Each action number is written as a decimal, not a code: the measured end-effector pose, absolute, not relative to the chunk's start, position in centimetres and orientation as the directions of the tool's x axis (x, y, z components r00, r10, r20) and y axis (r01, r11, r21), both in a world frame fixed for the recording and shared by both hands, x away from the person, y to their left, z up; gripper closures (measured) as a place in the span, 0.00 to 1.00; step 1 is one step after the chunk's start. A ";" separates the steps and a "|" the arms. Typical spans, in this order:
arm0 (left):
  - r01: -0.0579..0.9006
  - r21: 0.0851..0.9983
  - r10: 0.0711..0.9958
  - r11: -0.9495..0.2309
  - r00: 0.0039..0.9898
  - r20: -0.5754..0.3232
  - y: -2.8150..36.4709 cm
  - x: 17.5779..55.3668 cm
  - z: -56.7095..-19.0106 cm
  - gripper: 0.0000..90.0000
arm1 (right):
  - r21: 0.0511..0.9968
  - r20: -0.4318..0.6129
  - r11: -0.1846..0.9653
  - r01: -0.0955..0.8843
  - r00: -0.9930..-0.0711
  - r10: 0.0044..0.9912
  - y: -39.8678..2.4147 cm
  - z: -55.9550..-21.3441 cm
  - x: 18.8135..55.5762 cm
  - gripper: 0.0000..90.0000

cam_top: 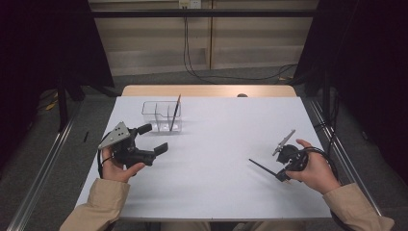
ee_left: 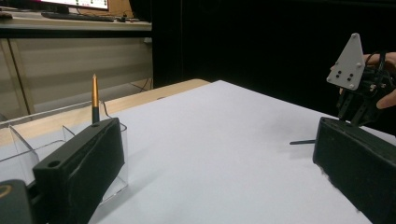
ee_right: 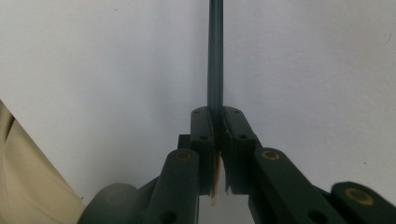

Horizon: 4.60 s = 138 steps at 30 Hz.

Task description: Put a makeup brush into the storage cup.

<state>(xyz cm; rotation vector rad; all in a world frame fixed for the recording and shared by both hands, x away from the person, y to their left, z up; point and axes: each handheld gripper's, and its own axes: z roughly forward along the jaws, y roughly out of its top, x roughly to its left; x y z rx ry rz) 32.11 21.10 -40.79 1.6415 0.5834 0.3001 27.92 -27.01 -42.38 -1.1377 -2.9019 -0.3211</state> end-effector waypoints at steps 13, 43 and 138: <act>0.206 0.975 0.519 -0.083 0.844 -0.134 20.5 32.2 -40.9 0.02 | 0.217 0.099 0.726 0.652 -0.755 0.648 -26.3 -41.3 28.3 0.94; 0.221 0.970 0.476 -0.103 0.867 -0.147 18.8 32.4 -40.7 0.02 | 0.245 0.101 0.795 0.555 -0.830 0.549 -21.8 -39.5 29.8 0.94; 0.060 0.627 0.119 -0.776 0.991 0.053 10.2 32.3 -37.1 0.34 | 0.270 0.094 0.909 0.317 -0.949 0.303 -12.5 -38.5 31.3 0.93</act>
